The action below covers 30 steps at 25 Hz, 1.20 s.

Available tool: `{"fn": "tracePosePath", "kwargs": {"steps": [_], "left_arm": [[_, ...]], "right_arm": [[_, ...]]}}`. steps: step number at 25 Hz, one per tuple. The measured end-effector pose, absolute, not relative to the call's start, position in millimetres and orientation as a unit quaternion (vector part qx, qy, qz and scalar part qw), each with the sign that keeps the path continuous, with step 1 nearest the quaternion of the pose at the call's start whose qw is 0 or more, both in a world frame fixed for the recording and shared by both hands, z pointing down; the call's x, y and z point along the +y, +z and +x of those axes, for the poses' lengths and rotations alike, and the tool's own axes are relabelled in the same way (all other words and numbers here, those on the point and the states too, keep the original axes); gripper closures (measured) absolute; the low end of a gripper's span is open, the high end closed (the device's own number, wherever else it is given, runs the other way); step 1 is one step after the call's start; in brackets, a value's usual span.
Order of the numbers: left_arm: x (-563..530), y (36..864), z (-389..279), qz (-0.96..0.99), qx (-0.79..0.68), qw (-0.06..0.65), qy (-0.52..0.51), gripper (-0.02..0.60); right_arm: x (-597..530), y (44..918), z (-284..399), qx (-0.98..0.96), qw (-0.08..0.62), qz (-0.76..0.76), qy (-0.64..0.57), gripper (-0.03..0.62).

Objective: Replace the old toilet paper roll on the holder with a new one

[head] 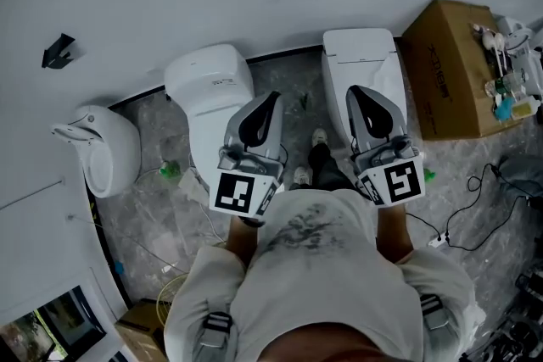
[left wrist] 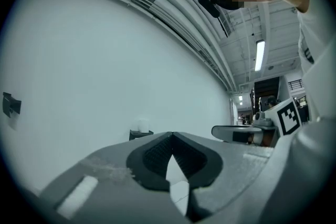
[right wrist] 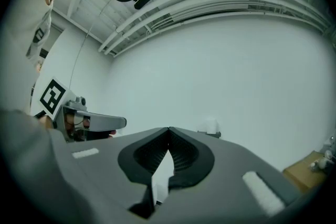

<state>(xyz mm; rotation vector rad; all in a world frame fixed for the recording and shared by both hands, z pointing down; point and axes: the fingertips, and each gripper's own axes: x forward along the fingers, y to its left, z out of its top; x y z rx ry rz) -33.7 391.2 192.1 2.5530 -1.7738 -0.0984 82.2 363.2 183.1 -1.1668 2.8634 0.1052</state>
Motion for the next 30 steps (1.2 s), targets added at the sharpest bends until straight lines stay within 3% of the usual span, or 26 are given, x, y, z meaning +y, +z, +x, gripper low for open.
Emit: {"fn": "tracePosePath", "kwargs": {"steps": [30], "left_arm": [[169, 212, -34, 0.773, -0.634, 0.030, 0.008, 0.580]], "right_arm": [[123, 206, 94, 0.946, 0.017, -0.325, 0.001, 0.592]]}}
